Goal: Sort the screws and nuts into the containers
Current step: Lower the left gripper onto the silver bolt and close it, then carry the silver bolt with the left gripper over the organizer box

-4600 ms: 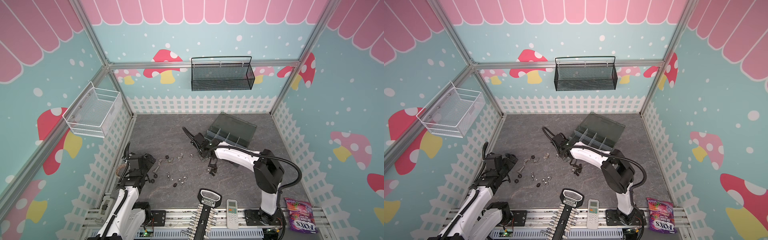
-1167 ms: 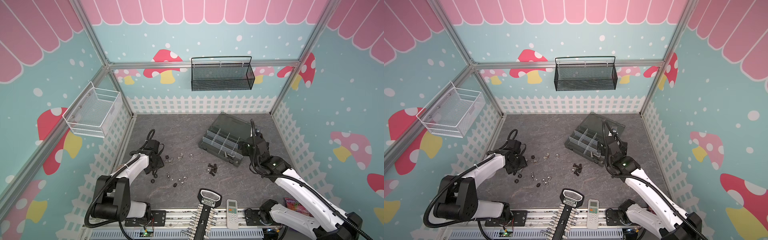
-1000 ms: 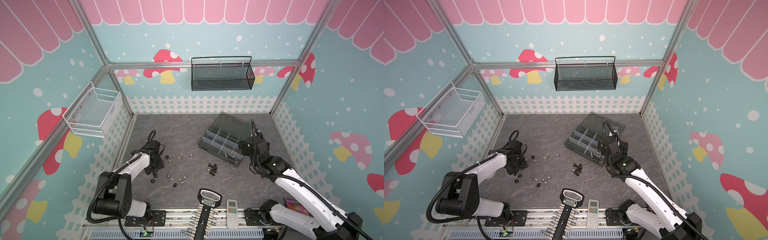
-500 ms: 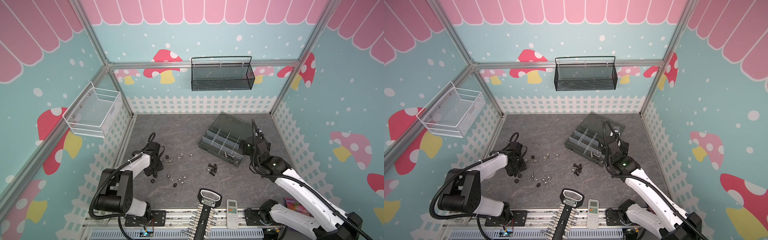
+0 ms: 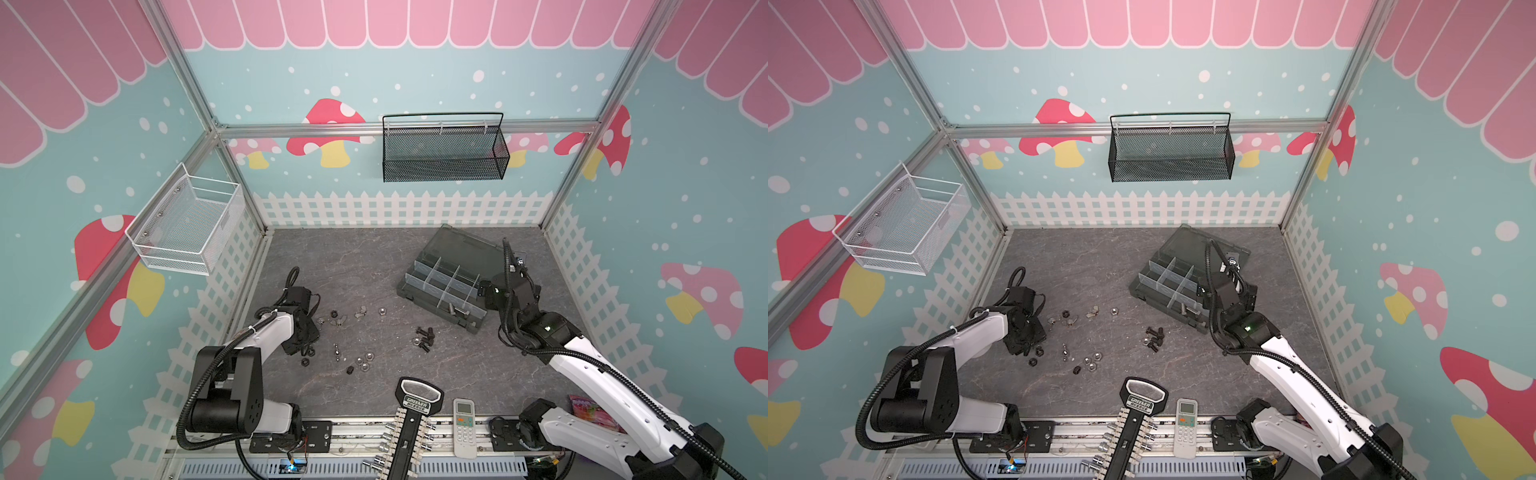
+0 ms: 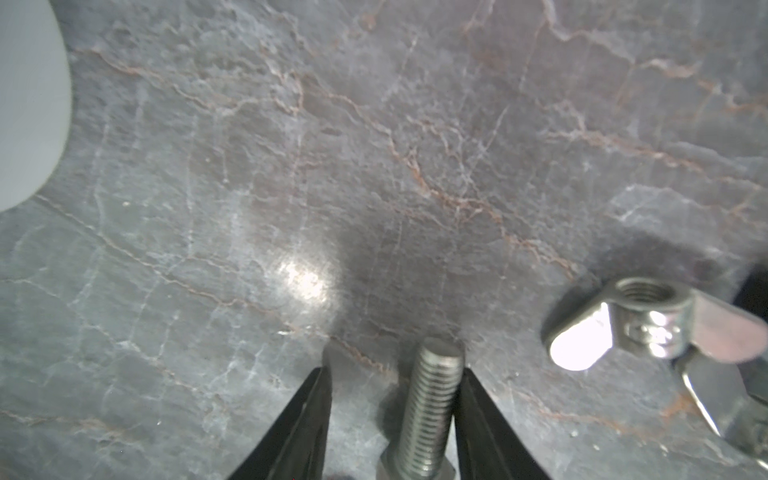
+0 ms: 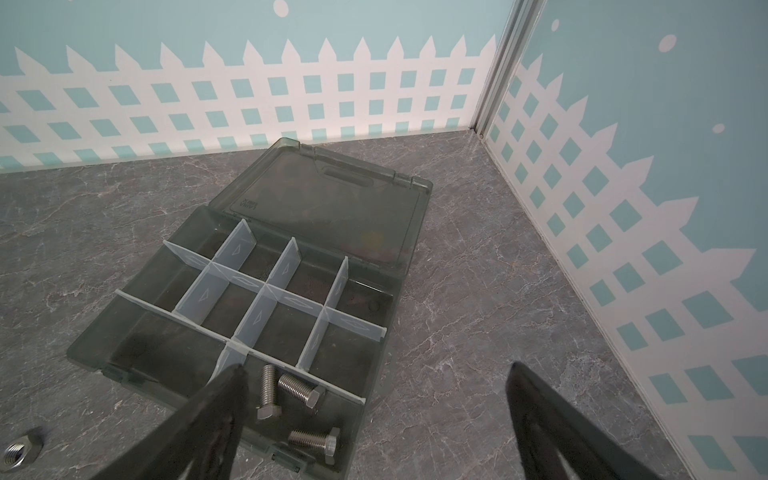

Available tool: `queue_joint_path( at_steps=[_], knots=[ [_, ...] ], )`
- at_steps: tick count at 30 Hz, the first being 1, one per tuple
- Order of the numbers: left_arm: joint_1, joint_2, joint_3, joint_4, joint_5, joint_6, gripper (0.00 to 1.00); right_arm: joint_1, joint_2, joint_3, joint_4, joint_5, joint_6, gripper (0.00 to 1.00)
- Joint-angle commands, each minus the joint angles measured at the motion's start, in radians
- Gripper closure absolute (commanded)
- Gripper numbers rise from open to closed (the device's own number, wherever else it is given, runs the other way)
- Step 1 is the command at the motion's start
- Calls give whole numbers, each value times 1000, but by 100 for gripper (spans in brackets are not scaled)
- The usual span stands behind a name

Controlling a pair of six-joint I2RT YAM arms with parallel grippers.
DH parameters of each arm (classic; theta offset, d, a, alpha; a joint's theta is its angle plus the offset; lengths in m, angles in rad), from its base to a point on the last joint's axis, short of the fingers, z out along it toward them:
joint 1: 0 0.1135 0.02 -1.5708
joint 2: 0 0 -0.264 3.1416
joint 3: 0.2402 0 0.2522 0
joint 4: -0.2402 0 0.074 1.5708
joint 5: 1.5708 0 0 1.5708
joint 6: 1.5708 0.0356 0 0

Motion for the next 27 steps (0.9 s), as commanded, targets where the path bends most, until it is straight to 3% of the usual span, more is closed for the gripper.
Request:
queue_joint_path(
  at_steps=[1, 27],
  knots=[
    [14, -14, -17, 28, 5, -22, 56, -2, 8, -2, 8, 3, 24, 2],
    [32, -67, -75, 120, 76, -82, 92, -2, 19, -5, 10, 5, 37, 2]
  ],
)
